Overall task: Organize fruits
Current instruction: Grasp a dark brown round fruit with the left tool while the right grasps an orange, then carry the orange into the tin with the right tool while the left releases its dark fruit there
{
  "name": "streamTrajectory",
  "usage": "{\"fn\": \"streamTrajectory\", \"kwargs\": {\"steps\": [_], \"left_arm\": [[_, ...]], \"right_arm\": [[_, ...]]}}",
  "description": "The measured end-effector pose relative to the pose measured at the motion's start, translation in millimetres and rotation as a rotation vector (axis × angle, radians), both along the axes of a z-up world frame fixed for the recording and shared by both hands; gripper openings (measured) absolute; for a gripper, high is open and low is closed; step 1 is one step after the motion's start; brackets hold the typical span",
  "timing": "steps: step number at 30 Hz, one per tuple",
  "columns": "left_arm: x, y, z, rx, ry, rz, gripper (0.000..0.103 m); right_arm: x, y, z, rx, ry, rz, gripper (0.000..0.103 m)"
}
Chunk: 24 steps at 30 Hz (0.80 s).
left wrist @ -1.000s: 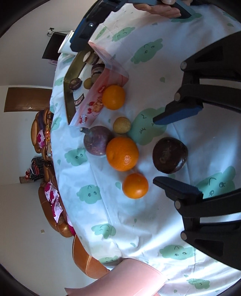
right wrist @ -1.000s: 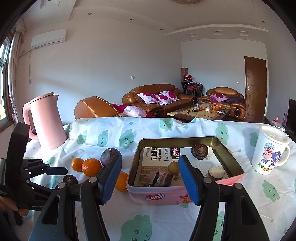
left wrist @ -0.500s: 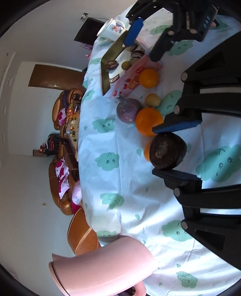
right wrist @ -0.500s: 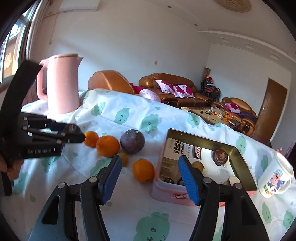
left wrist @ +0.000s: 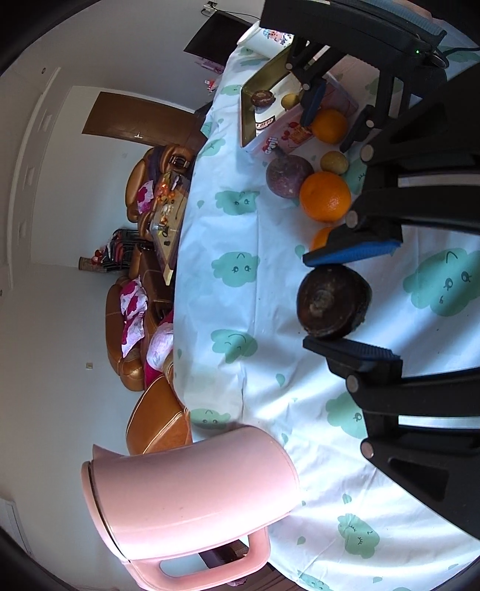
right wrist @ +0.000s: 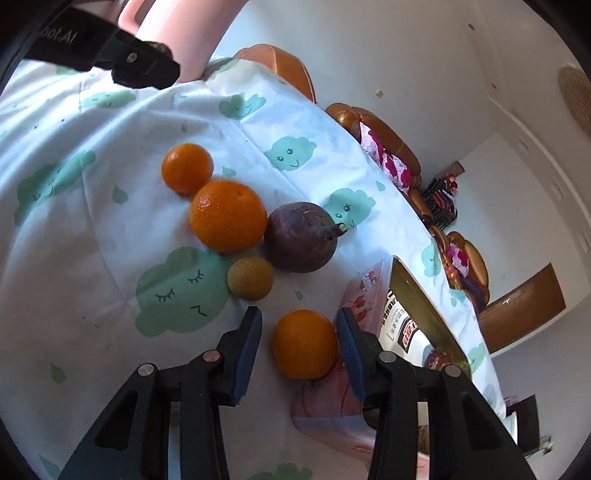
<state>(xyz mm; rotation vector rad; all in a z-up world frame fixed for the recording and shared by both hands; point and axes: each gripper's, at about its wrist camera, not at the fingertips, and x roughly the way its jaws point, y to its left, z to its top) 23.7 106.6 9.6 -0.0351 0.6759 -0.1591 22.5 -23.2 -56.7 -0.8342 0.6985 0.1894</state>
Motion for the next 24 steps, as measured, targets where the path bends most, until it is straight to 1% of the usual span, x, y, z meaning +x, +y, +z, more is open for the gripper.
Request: {"fn": "streamTrajectory", "kwargs": {"steps": [1,2,5,7,9,12,13,14,15,18,21,24], "left_arm": [[0,0,0,-0.002,0.002,-0.001,0.04],[0,0,-1,-0.005,0.005,-0.001,0.04],[0,0,-1,-0.002,0.0,0.005,0.04],[0,-1,-1,-0.004,-0.01,0.006,0.04],[-2,-3,0,-0.005,-0.028,0.007,0.04],[-5,-6,1,-0.001,-0.067,0.019,0.04],[-5,-7,0,-0.002,-0.076,0.024,0.04],[-6,-8,0,-0.005,-0.082,0.027,0.04],[-6,-9,-1,-0.011,-0.086,0.028,0.04],[-8,-13,-3,-0.025,-0.102,0.029,0.04],[-9,-20,-4,-0.02,-0.114,0.023,0.04],[-10,-25,-8,-0.036,-0.107,0.017,0.04]], "right_arm": [[2,0,1,-0.003,0.015,-0.004,0.041],[6,-1,2,-0.018,0.022,-0.024,0.035],[6,-4,6,0.008,0.03,-0.028,0.034],[1,-9,12,0.077,0.001,-0.039,0.034],[-8,-17,26,0.227,-0.042,-0.049,0.034],[-26,-39,52,0.498,-0.122,-0.079,0.034],[-29,-46,57,0.592,-0.125,-0.088,0.034],[-29,-52,60,0.663,-0.103,-0.098,0.034],[-30,-55,61,0.701,-0.09,-0.101,0.034],[-32,-59,63,0.728,-0.117,-0.115,0.034],[-29,-66,61,0.792,-0.094,-0.132,0.034],[-29,-69,61,0.8,-0.096,-0.14,0.034]]}}
